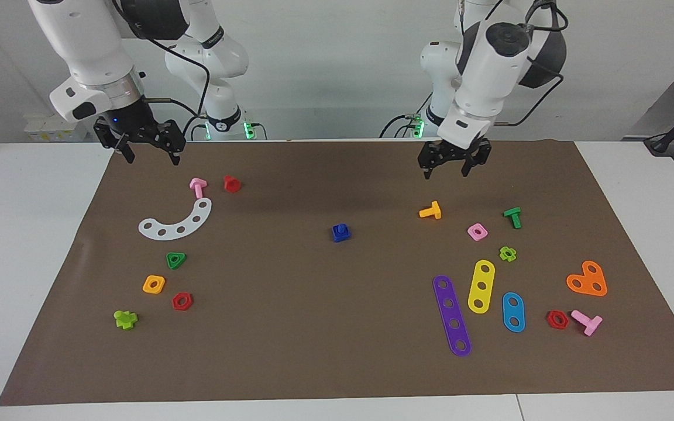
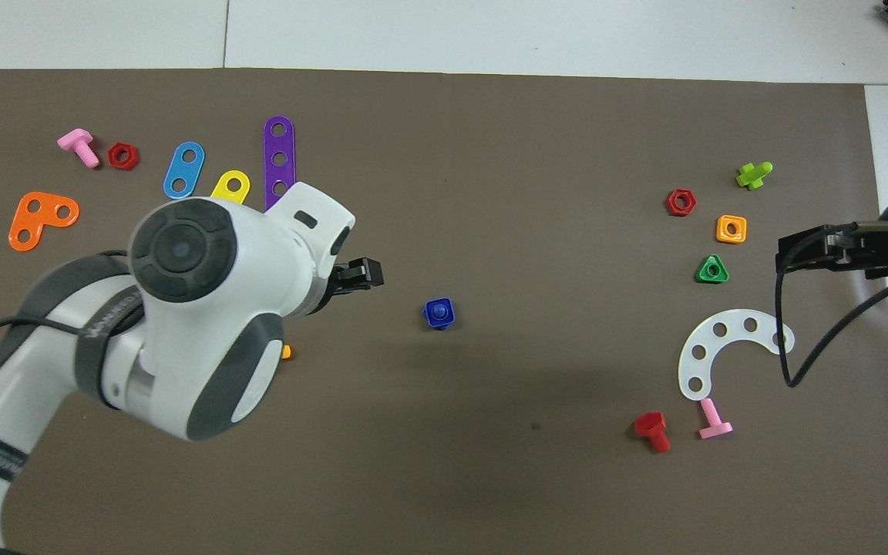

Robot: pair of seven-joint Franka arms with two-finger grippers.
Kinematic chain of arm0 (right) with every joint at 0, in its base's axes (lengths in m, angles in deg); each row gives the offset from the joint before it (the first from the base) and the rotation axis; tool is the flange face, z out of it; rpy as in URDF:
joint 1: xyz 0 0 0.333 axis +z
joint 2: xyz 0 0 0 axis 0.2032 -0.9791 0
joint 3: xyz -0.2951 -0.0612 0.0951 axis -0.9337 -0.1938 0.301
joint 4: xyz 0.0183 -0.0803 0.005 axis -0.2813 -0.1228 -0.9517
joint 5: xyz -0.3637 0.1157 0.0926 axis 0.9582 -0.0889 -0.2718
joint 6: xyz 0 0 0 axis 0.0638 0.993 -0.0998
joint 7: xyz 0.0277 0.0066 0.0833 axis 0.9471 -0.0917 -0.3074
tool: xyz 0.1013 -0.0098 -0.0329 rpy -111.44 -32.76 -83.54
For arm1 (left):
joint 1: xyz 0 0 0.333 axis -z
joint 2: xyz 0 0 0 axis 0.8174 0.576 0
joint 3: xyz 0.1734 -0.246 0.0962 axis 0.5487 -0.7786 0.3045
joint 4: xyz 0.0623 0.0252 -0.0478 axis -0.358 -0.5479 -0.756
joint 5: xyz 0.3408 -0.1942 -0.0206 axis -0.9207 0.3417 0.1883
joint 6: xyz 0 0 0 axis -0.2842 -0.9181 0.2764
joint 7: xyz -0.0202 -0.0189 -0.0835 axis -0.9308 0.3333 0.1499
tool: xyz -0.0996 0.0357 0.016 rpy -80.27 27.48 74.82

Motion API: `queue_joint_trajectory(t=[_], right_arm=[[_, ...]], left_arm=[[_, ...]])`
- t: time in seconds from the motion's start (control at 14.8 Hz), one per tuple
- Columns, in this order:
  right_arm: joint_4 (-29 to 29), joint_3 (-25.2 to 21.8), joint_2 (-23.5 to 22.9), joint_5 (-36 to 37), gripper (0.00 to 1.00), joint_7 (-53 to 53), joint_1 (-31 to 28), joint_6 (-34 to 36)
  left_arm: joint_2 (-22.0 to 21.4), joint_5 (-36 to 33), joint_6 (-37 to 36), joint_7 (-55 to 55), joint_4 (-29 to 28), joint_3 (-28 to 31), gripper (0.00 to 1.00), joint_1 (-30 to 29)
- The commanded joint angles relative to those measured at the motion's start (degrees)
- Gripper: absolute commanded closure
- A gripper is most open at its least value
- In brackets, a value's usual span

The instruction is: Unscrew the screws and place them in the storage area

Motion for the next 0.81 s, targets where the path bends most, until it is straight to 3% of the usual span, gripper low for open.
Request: queue_joint_trajectory(t=[0.0,0.27,0.74], right_arm=[[-0.2,0.1,0.4,-1.4,0.00,-1.1,-0.8,0.6],[-0.2,0.2,0.4,-1.4,0.00,-1.1,-0.4,0.6],[-0.2,0.2,0.4,-1.4,0.00,-1.2,-0.4,0.6]], left_arm=[[6.0,1.0,2.2,-2.7,4.7,1.2,0.03,3.1],[16.7,0.4,2.3,-7.0,11.2,1.5,0.09,7.8],[20.0,-0.4,6.8,-6.7,10.0,1.4,0.18,9.2]])
